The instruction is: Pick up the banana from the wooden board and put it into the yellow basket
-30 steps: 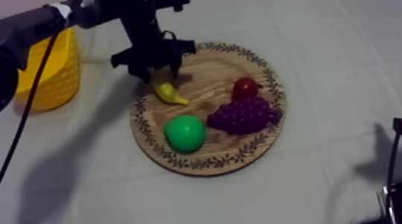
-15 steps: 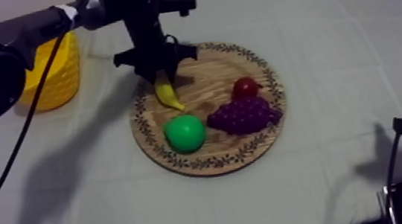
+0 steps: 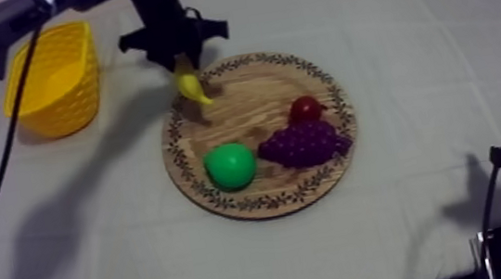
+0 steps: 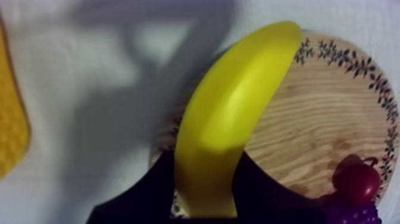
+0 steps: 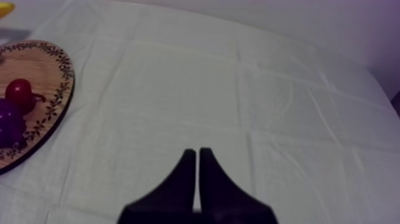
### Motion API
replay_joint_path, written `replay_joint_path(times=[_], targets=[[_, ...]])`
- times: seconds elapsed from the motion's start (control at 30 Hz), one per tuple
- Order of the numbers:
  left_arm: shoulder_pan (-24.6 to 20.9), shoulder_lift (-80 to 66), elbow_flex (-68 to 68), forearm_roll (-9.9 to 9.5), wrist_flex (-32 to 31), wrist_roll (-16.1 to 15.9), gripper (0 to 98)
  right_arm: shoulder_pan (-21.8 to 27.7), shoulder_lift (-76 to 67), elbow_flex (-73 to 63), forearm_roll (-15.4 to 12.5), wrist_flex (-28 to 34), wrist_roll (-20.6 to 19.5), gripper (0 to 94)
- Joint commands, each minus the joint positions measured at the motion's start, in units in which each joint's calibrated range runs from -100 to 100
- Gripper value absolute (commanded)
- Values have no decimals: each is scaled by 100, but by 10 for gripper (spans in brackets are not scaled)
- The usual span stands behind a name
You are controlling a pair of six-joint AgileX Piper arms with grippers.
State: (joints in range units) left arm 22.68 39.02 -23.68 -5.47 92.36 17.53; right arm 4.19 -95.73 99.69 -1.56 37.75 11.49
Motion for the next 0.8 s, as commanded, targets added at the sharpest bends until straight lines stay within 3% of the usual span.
replay_joint_path(times=[0.0,0.37,0.77], targets=[[-122,-310,-31,-102,156,1,374,2,-2,-3,-3,0,1,3],[-1118,-1429,339,-497,565,54,384,2,-2,-3,-3,0,1,3],[-1977,-1546,914,-561,122,7,385,2,-2,-3,-3,0,1,3]])
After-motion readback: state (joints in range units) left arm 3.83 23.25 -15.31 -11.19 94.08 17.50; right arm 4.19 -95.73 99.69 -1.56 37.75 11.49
